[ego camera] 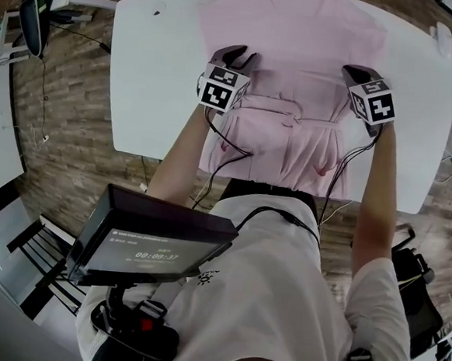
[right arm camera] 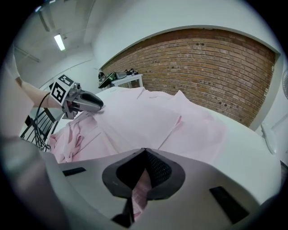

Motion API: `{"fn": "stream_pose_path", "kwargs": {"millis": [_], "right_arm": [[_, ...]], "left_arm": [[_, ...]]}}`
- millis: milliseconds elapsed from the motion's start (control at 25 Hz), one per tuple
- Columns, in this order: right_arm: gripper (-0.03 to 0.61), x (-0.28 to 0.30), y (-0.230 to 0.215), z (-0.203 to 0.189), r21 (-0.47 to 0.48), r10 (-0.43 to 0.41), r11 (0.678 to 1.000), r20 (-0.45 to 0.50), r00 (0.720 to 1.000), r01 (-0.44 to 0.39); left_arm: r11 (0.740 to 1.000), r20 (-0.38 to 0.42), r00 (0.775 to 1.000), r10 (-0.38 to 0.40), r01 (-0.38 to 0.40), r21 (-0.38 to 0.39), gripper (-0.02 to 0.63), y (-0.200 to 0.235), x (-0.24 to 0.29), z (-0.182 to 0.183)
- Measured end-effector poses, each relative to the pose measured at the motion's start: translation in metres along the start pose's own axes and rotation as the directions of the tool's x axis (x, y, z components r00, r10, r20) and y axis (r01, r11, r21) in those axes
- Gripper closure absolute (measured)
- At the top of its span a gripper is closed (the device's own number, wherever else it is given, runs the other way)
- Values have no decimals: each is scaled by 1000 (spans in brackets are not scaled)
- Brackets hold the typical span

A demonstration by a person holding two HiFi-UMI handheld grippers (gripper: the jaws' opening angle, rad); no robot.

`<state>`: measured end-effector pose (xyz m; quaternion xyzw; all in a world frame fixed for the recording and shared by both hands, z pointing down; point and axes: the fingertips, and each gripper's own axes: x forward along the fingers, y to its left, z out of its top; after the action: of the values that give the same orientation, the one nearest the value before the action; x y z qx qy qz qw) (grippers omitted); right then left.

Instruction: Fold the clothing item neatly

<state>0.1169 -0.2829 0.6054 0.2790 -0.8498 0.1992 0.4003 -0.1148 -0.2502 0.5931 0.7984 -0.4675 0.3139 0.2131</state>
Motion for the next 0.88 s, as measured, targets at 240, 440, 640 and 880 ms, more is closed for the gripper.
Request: {"fn": "stream_pose_path", "kwargs": {"millis": [240, 440, 640, 880], "right_arm": [[574, -23, -5, 36, -29, -75, 997, 99, 992, 78], [574, -31, 0, 89, -92, -88, 989, 242, 966, 113], [574, -41, -5, 133, -88, -64, 991, 346, 936, 100], [574, -32, -35, 161, -122, -45, 988, 338, 940, 92]], "left_arm": [[997, 123, 990, -71, 74, -26, 502, 20, -27, 46], [990, 166, 978, -127, 116, 75, 593, 40, -25, 74], [953, 146, 955, -259, 228, 200, 611, 35, -13, 99], [934, 89, 940, -330, 311, 174, 611, 58, 15, 132]]}}
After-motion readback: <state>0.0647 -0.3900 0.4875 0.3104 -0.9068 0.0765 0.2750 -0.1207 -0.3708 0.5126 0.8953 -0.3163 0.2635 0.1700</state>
